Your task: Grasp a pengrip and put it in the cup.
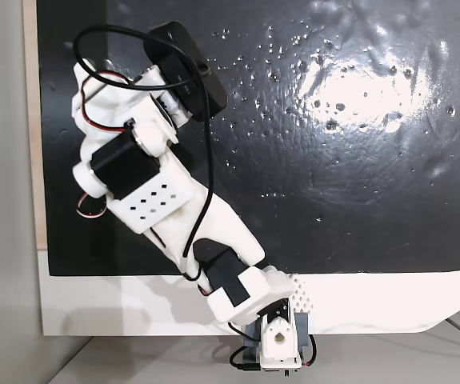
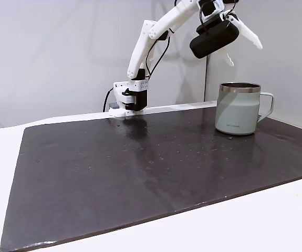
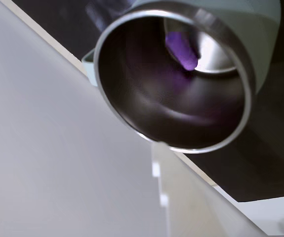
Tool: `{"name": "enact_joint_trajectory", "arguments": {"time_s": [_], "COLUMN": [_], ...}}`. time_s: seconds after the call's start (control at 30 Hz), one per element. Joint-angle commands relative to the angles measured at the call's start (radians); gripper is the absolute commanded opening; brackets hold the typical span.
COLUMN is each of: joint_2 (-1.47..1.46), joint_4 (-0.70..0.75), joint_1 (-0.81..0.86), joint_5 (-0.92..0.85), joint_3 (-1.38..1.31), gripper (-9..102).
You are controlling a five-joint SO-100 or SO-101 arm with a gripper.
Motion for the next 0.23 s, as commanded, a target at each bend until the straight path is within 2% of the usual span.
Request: {"name": "enact_joint_trajectory", "arguments": {"time_s": [0.0,0.2], "joint_2": [0.031,0.044], "joint_4": [0.000,0.002], "joint_1": [-0.003,0.002], "joint_5": [-0.015,-0.015], "joint_3": [-0.052,-0.035], "gripper": [33,33]}}
